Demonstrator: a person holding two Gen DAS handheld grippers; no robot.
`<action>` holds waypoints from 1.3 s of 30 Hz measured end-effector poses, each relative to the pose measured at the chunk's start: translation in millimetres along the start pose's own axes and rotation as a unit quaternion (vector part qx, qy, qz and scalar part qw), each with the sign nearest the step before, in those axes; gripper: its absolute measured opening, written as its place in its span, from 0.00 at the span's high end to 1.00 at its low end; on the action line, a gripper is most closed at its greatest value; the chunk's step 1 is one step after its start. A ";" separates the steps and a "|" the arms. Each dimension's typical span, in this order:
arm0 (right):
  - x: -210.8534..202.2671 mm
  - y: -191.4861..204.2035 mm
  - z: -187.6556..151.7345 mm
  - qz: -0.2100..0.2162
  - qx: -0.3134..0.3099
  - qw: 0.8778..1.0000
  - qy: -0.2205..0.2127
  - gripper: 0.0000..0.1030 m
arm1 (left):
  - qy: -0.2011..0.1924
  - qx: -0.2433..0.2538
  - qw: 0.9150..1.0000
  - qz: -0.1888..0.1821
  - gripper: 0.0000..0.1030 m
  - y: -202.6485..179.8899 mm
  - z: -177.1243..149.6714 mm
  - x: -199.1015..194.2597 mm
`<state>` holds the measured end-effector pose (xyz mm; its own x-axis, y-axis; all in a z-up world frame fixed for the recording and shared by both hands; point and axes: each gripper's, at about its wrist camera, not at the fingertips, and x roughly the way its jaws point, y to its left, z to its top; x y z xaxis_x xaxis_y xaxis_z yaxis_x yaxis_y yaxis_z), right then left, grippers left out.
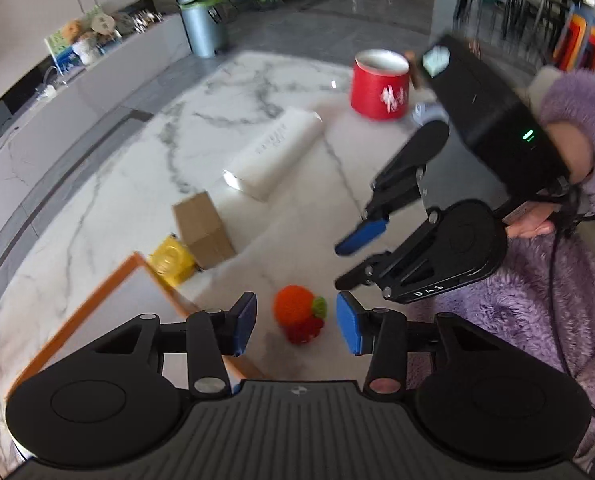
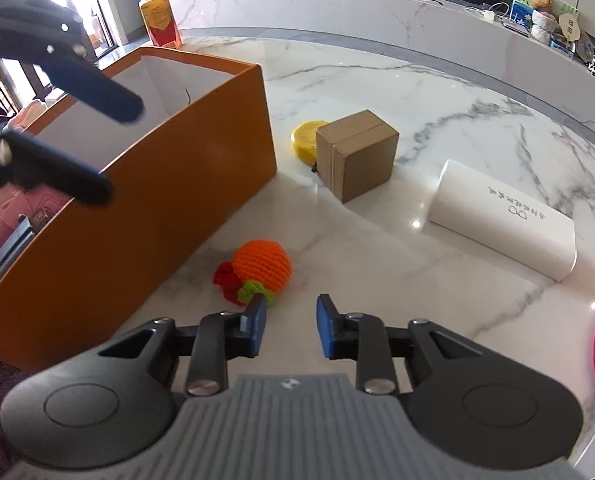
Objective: Organize objects
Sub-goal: 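Move the left tool toward the crocheted orange fruit on the table, then grasp the crocheted orange fruit with the left tool while the right tool approaches the cardboard box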
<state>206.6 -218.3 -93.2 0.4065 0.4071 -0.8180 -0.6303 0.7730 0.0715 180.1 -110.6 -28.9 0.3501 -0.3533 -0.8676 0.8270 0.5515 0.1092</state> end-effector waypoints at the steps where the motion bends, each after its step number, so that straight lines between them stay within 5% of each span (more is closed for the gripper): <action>1: -0.6 0.6 -1.6 -0.011 -0.001 1.000 -0.005 0.72 | 0.017 0.004 1.000 0.007 0.49 -7.6 1.3 12.0; 10: -0.1 -12.0 -8.5 -0.056 0.044 0.997 -0.004 0.71 | 0.069 0.004 0.997 0.029 0.46 -17.9 5.0 70.1; 15: 1.0 -14.7 -6.6 -0.057 0.070 0.996 -0.009 0.71 | 0.097 0.035 0.994 0.047 0.45 -26.5 5.9 84.6; 24: 3.0 -17.9 -7.0 -0.058 0.087 0.995 -0.002 0.70 | 0.126 0.019 0.990 0.063 0.46 -22.0 7.4 103.7; 30: 5.9 -18.8 -5.2 -0.055 0.090 0.994 0.002 0.70 | 0.126 0.006 0.990 0.061 0.49 -18.6 8.7 103.7; 32: 6.0 -18.2 -4.8 -0.054 0.086 0.995 0.003 0.70 | 0.116 -0.004 0.991 0.061 0.56 -16.2 8.4 100.1; 39: 7.5 -22.8 1.4 -0.050 0.084 0.995 0.003 0.69 | 0.077 -0.043 0.994 0.060 0.56 -2.4 11.4 79.0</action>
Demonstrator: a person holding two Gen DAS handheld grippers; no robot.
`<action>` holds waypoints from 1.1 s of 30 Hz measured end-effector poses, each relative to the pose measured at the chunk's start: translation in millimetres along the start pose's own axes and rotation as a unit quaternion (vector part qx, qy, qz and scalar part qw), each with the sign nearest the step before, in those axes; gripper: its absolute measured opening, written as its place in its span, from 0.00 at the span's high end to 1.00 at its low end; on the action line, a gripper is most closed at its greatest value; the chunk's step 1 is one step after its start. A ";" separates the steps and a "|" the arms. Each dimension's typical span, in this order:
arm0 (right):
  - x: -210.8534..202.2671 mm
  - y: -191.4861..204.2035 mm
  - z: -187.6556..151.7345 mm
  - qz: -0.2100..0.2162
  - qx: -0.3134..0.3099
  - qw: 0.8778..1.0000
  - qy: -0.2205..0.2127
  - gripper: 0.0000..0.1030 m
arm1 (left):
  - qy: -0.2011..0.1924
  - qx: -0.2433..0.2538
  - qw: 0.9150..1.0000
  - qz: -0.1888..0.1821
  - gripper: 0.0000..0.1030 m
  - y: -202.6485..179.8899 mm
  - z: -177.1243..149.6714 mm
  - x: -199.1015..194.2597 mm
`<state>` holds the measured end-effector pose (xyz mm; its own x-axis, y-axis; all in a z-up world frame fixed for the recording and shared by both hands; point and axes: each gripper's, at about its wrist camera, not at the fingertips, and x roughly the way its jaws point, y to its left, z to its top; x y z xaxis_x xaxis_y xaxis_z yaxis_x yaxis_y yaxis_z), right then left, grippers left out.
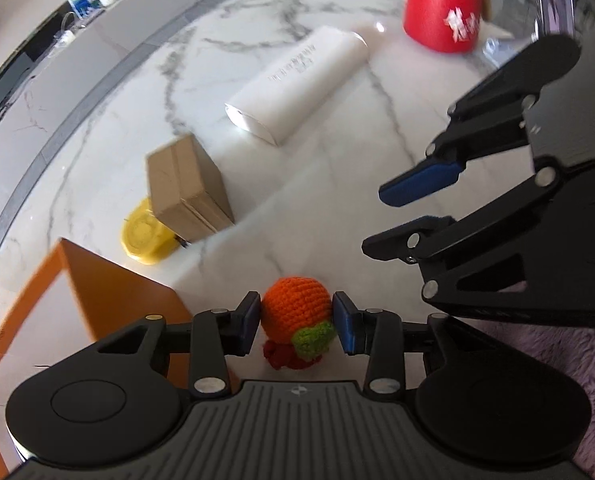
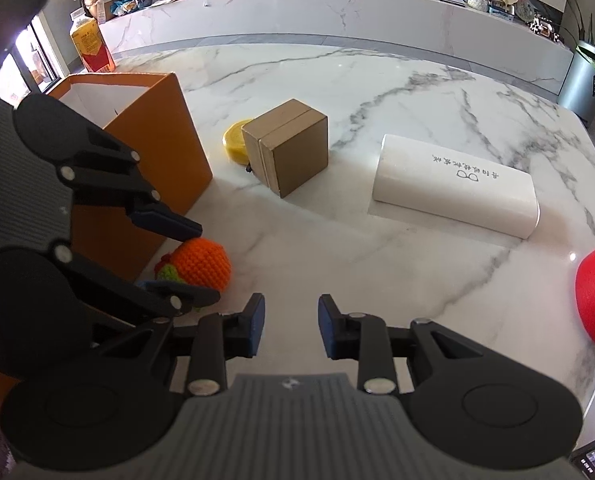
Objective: Organize objects
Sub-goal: 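Grasp the crocheted orange fruit with the left tool while the right tool approaches the cardboard box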
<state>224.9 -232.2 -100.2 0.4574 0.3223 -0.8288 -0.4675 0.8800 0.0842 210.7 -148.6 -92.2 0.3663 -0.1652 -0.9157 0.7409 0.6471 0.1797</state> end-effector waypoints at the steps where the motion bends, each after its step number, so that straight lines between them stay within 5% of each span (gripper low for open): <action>1: 0.7 -0.9 2.3 -0.003 0.000 1.000 -0.001 0.69 | -0.009 -0.007 1.000 0.000 0.56 3.7 1.6 -5.1; 17: 3.8 -1.5 92.5 0.005 0.044 0.998 -0.052 0.56 | -0.103 -0.108 0.987 0.060 0.56 98.0 34.5 -58.8; 19: 14.5 -1.6 102.8 0.003 0.072 0.996 -0.047 0.34 | -0.106 -0.121 0.984 0.074 0.56 107.9 35.6 -55.3; 20: 20.4 -1.7 106.7 0.005 0.087 0.995 -0.045 0.33 | -0.108 -0.130 0.983 0.076 0.56 113.5 36.3 -52.4; 30: 78.1 1.3 127.1 -0.026 0.175 0.984 -0.003 0.33 | -0.109 -0.158 0.978 0.079 0.56 143.9 25.1 -38.5; 33: 85.6 -1.2 125.7 -0.024 0.185 0.982 0.006 0.40 | -0.111 -0.174 0.975 0.077 0.56 151.5 18.7 -35.8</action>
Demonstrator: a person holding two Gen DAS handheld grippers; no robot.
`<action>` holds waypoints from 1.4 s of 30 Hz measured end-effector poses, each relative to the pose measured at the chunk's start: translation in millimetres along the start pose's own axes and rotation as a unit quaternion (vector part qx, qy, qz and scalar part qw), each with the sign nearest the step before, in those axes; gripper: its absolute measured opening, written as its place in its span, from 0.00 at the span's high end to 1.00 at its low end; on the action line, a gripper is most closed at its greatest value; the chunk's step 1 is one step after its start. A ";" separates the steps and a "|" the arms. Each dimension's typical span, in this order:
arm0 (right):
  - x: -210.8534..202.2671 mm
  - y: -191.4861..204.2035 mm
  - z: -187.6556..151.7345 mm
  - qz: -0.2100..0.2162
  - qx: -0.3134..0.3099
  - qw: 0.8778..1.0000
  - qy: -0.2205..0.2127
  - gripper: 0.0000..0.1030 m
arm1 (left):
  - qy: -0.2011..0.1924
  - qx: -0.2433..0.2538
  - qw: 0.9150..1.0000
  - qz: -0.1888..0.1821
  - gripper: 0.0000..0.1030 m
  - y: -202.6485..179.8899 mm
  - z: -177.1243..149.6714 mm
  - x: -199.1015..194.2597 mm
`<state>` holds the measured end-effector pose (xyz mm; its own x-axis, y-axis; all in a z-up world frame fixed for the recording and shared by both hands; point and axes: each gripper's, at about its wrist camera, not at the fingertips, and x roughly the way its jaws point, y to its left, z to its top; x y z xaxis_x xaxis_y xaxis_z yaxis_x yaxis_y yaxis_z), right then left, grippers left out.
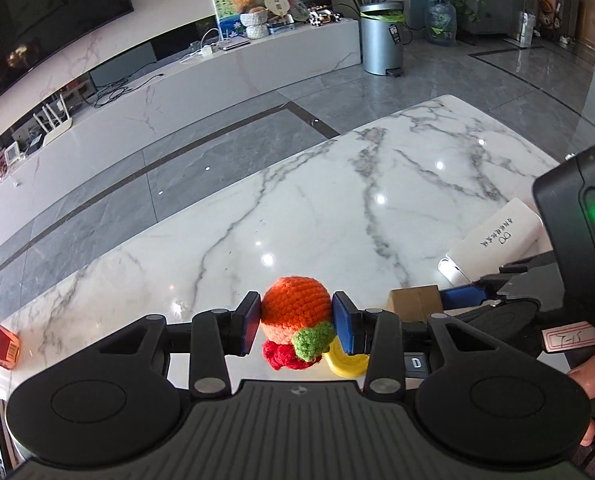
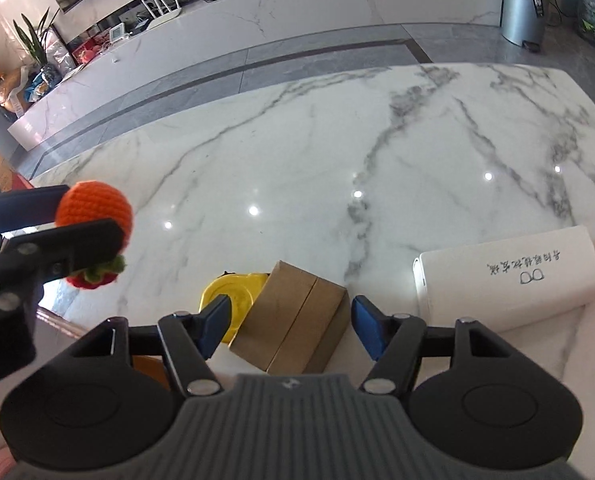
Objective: Organize objects
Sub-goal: 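Grasp the crocheted orange fruit with the left tool while the right tool approaches the cardboard box, then grasp the small cardboard box with the right tool while the left tool lifts the fruit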
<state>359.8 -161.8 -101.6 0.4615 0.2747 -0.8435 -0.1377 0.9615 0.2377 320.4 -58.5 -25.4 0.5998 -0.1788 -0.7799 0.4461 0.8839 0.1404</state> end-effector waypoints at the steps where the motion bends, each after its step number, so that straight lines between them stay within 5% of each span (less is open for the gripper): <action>1: -0.2 -1.5 -0.7 0.003 0.001 1.000 -0.001 0.41 | 0.000 -0.004 1.000 -0.001 0.56 2.4 -1.4 -0.1; 17: -55.6 2.0 -28.3 -0.013 -0.040 0.999 -0.031 0.48 | -0.039 -0.025 0.999 -0.004 0.56 20.3 -28.1 -77.7; 29: -185.2 53.4 -53.7 0.051 -0.083 0.984 -0.148 0.49 | -0.060 -0.027 0.998 0.009 0.56 39.2 -69.3 -157.2; 35: -192.4 102.9 -65.5 0.126 -0.119 0.977 -0.126 0.49 | -0.048 -0.057 0.997 0.022 0.56 61.1 -98.8 -165.0; 42: -149.3 157.5 -78.3 0.182 -0.202 0.961 -0.050 0.50 | -0.035 -0.092 0.995 0.022 0.56 91.9 -130.0 -169.4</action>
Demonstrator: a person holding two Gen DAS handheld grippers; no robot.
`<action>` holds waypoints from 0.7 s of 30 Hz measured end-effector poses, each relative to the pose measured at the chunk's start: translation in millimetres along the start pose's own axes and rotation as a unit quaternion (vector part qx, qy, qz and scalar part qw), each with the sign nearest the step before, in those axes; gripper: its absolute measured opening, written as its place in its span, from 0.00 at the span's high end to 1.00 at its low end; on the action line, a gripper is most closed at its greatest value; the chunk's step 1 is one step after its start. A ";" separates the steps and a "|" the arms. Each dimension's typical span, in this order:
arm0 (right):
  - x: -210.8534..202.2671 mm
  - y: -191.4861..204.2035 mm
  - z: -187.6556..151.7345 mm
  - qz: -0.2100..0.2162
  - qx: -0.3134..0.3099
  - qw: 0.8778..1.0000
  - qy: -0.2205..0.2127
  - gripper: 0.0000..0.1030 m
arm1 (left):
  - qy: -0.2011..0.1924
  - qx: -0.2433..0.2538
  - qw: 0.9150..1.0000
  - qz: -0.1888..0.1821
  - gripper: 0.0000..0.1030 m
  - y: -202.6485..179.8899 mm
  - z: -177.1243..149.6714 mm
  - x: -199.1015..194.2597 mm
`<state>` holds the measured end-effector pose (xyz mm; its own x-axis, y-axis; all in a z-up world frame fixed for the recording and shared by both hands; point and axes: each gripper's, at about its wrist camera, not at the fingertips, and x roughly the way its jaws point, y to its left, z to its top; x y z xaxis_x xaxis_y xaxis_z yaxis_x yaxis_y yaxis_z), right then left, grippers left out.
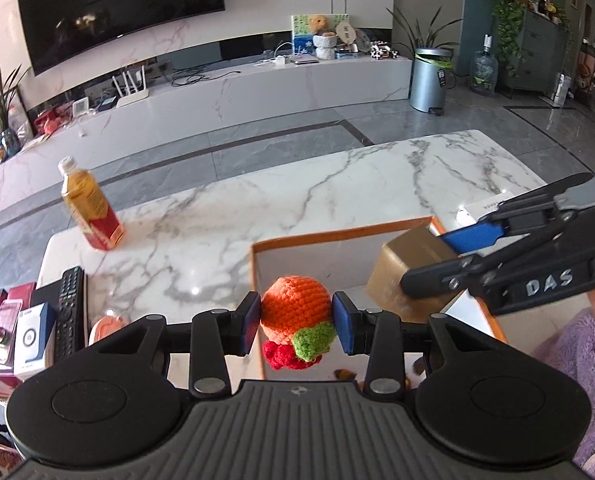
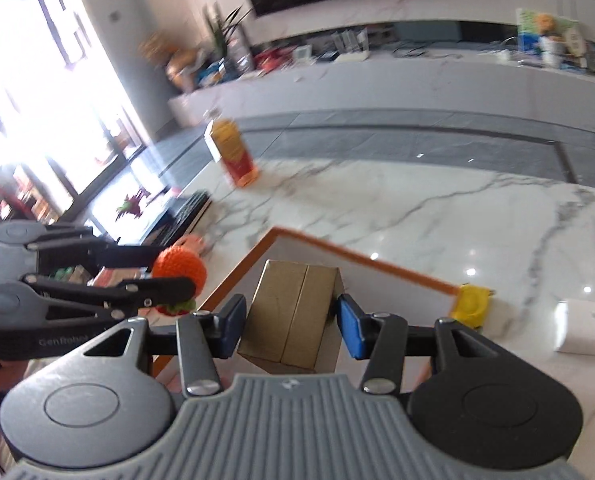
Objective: Organize objects
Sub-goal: 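Grasp the small cardboard box with the right tool while the left tool lifts the fruit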
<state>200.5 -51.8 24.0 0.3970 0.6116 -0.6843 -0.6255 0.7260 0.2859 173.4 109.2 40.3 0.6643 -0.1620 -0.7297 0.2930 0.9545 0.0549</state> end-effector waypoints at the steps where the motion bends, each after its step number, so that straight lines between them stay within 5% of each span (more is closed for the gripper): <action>1: 9.0 3.8 0.1 0.007 -0.010 1.000 0.010 0.50 | -0.001 -0.007 1.000 0.000 0.56 6.2 -4.8 -1.9; 8: 67.8 24.3 -1.8 0.052 -0.096 0.992 0.059 0.50 | 0.004 -0.044 0.999 -0.005 0.56 33.0 -20.3 8.2; 16: 120.3 28.1 -9.2 0.063 -0.101 0.987 0.107 0.50 | 0.014 -0.065 0.998 -0.018 0.56 51.2 -33.5 22.6; 21: 143.7 37.2 -17.0 0.080 -0.165 0.973 0.142 0.50 | 0.016 -0.071 0.997 -0.026 0.56 55.9 -37.2 27.5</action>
<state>222.9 57.7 -75.1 0.1039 0.5634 -0.8196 -0.8643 0.4589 0.2059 182.4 167.4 -2.0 0.6280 -0.2054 -0.7506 0.2242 0.9714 -0.0783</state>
